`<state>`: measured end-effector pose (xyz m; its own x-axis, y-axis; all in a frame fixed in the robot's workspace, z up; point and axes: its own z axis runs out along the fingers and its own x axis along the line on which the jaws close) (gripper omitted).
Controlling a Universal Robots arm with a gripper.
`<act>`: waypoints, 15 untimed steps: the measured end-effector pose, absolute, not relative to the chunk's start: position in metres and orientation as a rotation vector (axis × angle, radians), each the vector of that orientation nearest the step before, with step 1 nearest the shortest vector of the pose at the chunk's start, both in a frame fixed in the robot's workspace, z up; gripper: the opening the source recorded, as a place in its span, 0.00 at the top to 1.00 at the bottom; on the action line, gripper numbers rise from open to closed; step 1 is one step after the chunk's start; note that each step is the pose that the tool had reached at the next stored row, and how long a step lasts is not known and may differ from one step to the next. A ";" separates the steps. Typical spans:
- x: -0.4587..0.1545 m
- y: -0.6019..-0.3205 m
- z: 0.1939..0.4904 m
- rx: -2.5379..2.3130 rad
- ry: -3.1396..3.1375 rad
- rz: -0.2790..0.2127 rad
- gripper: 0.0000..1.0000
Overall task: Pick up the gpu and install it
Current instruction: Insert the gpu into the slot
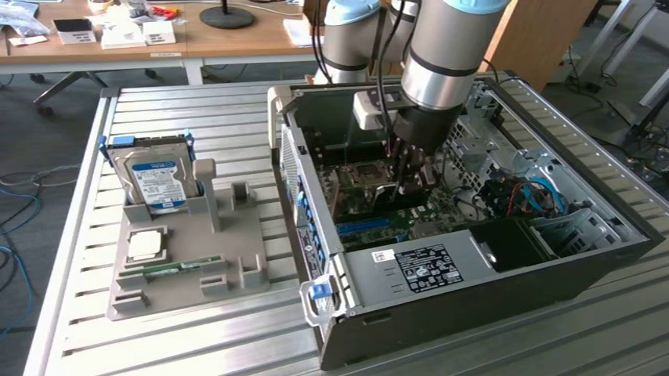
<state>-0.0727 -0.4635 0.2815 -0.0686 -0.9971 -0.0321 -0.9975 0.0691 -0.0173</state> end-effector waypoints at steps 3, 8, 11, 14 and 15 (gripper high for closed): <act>-0.073 -0.464 0.280 -2.119 2.271 0.014 0.73; -0.073 -0.464 0.278 -2.118 2.270 0.012 0.73; -0.073 -0.464 0.277 -2.119 2.270 0.012 0.73; -0.073 -0.463 0.276 -2.118 2.269 0.012 0.73; -0.073 -0.464 0.275 -2.118 2.270 0.012 0.73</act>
